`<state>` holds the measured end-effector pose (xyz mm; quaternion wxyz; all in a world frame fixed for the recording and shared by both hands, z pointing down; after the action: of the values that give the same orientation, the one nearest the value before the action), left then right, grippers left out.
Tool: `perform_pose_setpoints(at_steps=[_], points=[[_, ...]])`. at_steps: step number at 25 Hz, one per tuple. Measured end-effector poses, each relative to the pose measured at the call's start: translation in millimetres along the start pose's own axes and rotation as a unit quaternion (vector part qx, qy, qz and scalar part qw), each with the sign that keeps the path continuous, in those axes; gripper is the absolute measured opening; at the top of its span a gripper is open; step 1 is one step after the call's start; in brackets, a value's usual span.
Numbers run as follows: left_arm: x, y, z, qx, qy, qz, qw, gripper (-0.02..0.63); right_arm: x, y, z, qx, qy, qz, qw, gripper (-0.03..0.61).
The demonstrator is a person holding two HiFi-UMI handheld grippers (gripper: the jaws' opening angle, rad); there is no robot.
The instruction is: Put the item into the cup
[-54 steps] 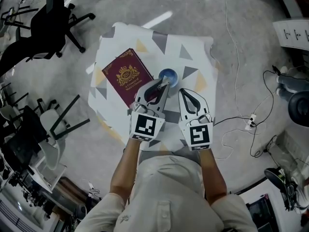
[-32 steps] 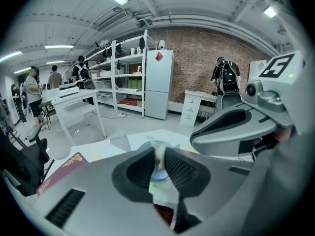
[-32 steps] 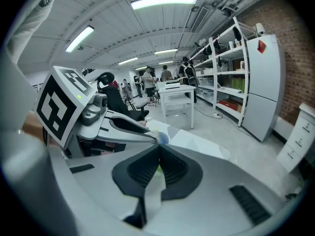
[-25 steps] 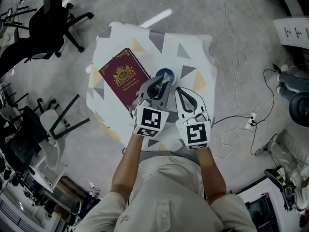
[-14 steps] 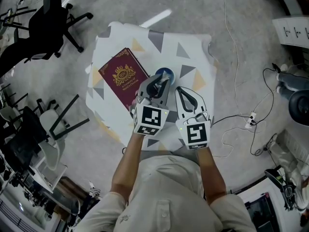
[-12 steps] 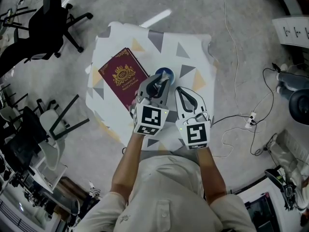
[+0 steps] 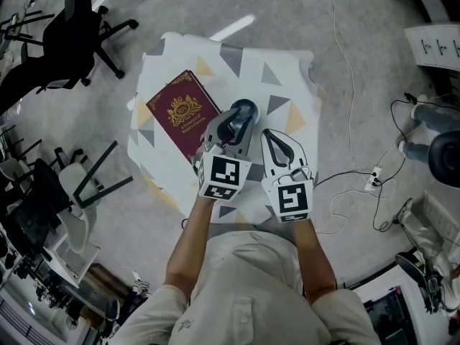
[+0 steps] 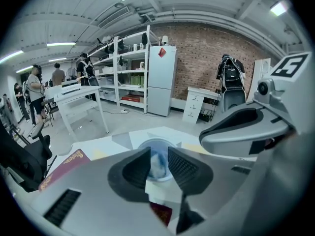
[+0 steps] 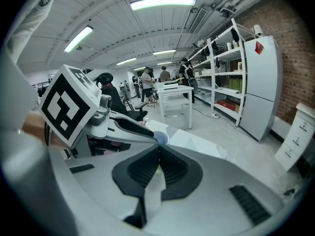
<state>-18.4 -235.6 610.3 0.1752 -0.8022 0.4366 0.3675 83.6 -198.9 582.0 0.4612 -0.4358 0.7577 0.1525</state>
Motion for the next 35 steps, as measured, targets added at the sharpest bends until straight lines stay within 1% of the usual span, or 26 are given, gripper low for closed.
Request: perform_pose_setpoints(at_steps=[5, 12, 15, 17, 24, 28, 35], points=[[1.1, -0.9, 0.8, 0.000, -0.002, 0.000, 1.0000, 0.127, -4.0, 0.1, 1.7, -0.006, -0.006, -0.008, 1.000, 0.008], [5.7, -1.6, 6.9, 0.002, -0.009, -0.004, 0.9999, 0.127, -0.4, 0.3, 6.2, -0.010, -0.010, -0.004, 1.000, 0.008], [9.9, -1.5, 12.3, 0.004, -0.018, -0.005, 0.9998, 0.127, 3.2, 0.9, 9.0, -0.013, -0.012, 0.000, 1.000, 0.008], [13.4, -0.5, 17.3, 0.006, -0.030, -0.004, 0.9995, 0.125, 6.3, 1.5, 11.1, -0.016, -0.015, 0.004, 1.000, 0.008], [33.3, 1.7, 47.4, 0.009, -0.080, -0.007, 0.9967, 0.086, 26.4, 5.0, 26.3, -0.027, -0.037, 0.024, 0.999, 0.008], [42.7, -0.8, 71.1, 0.001, -0.111, -0.010, 0.9938, 0.057, 44.2, 7.7, 41.3, -0.034, -0.049, 0.040, 0.997, 0.008], [54.5, -7.0, 113.2, -0.001, -0.152, -0.015, 0.9883, 0.030, 63.0, 15.3, 70.2, -0.058, -0.081, 0.051, 0.994, 0.008]])
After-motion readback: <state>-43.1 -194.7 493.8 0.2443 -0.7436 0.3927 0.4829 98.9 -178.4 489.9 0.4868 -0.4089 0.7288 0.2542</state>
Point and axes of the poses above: the fingertips, and each gripper's own axes: z backward along the fingers, y to its left, x out of its top, the point moved 6 cm from there along z, backward along the fingers, and after that the axes turned 3 degrees about x, right-handed, at the moved point
